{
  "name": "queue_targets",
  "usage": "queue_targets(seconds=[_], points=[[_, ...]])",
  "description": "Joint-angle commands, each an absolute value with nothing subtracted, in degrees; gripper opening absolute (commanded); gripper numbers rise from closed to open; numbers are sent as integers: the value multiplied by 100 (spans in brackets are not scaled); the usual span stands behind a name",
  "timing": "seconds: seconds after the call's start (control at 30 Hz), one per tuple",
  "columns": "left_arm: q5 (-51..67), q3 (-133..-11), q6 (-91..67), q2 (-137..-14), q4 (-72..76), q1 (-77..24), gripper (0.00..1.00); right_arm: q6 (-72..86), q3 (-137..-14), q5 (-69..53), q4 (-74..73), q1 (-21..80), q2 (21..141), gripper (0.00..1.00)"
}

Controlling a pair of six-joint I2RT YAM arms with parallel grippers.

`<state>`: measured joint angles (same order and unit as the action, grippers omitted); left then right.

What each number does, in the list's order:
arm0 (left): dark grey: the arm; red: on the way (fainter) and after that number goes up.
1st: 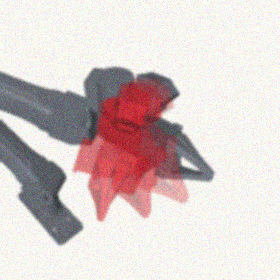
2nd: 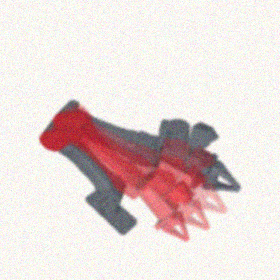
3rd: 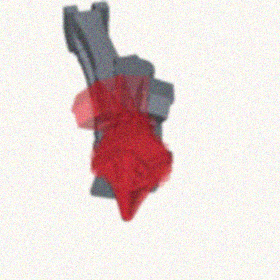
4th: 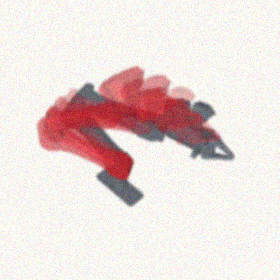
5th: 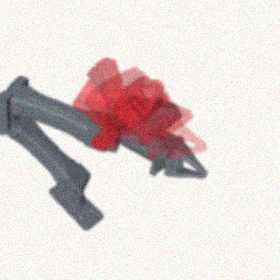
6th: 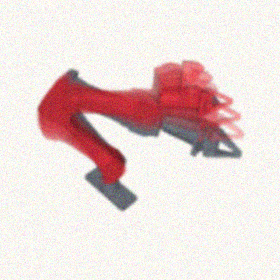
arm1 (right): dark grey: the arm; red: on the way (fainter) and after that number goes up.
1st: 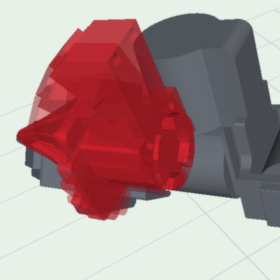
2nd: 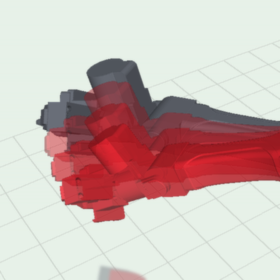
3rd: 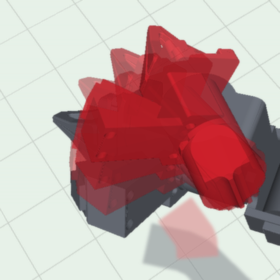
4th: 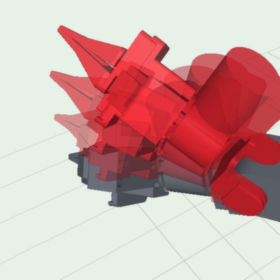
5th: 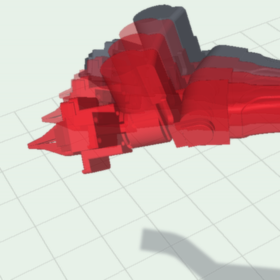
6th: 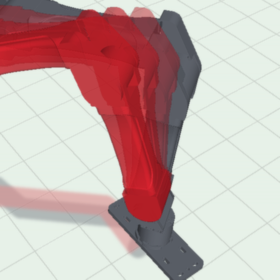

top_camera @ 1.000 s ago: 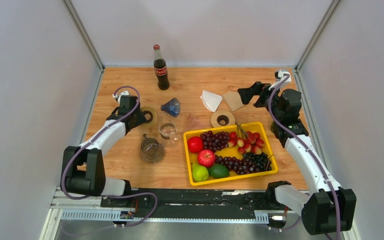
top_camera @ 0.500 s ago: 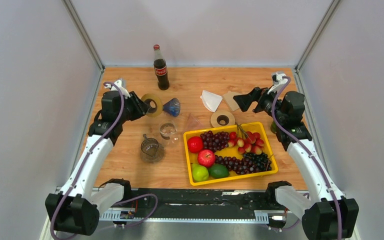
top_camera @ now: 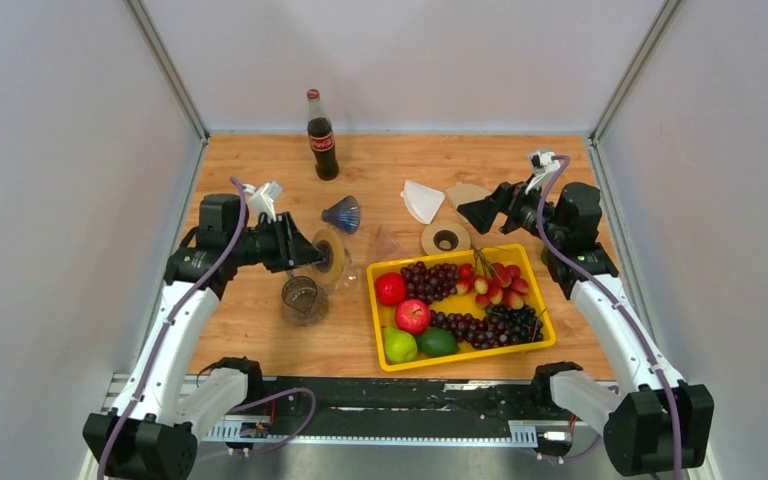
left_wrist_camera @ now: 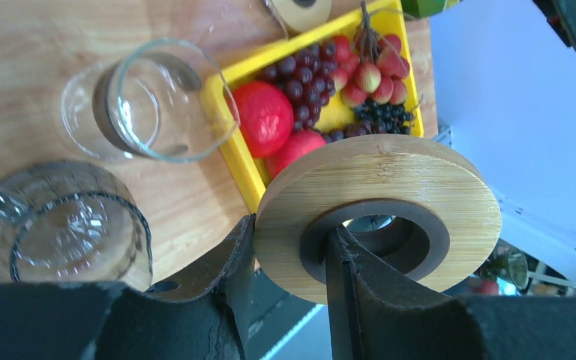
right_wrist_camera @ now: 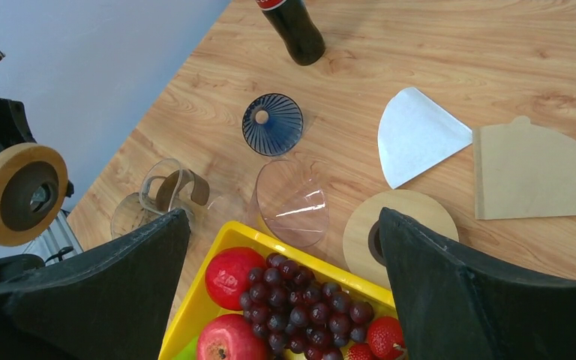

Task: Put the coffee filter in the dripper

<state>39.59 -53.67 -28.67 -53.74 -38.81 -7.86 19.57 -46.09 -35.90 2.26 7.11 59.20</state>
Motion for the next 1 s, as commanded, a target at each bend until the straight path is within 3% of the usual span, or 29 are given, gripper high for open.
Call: queue_targets(seconds=[0.0,0.4,0.8,0.97], points=[[4163,-5875,-2623,-5328,-5139,-794,0,2038,-4605,-3622,201,743,5965,100],[2971,-5926,-2590,-5843,-6942,-794,2,2011,-4647,-3512,-304,740,6243,100],[1022,-5901,-2710,-6439,-6895,-797,1,1867,-4604,-3183,-426,742,6267,100],[922,-5714,-2742,-6590,-6631,-797,1,1845,-4614,-3099,-456,741,6301,100]])
